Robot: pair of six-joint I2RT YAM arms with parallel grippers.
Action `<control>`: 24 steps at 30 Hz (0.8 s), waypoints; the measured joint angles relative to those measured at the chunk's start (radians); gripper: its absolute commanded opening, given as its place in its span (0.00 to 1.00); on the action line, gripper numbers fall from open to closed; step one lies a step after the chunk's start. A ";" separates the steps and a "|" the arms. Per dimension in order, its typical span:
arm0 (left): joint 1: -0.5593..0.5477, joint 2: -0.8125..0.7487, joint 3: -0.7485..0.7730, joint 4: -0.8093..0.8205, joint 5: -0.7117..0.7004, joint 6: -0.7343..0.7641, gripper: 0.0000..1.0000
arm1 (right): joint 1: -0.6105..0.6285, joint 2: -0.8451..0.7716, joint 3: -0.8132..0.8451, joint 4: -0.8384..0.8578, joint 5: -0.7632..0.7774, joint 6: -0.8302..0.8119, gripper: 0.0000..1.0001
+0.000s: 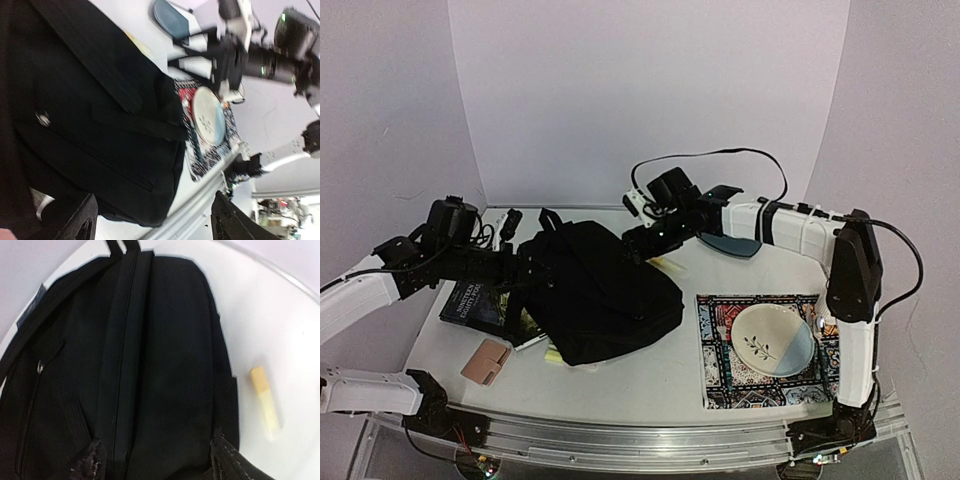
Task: Pack the student bag
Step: Rotate the student bag with the book.
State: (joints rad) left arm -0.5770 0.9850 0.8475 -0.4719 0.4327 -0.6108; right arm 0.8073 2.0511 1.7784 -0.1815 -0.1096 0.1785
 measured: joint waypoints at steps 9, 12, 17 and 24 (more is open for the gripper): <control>0.044 0.181 0.123 -0.103 -0.161 0.120 0.82 | 0.153 -0.019 -0.083 -0.037 0.041 -0.037 0.95; 0.071 0.233 0.124 -0.126 -0.189 0.152 0.82 | 0.195 -0.019 -0.084 -0.057 0.060 -0.057 0.96; 0.086 0.307 0.123 -0.130 -0.198 0.183 0.76 | 0.212 -0.014 -0.084 -0.127 0.146 -0.106 0.97; 0.088 0.347 0.075 -0.103 -0.152 0.165 0.68 | 0.150 -0.005 -0.086 -0.188 0.328 -0.168 0.90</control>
State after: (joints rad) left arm -0.4893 1.3323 0.9228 -0.5745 0.2812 -0.4460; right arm 0.9569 2.0460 1.6928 -0.3691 0.2180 0.0106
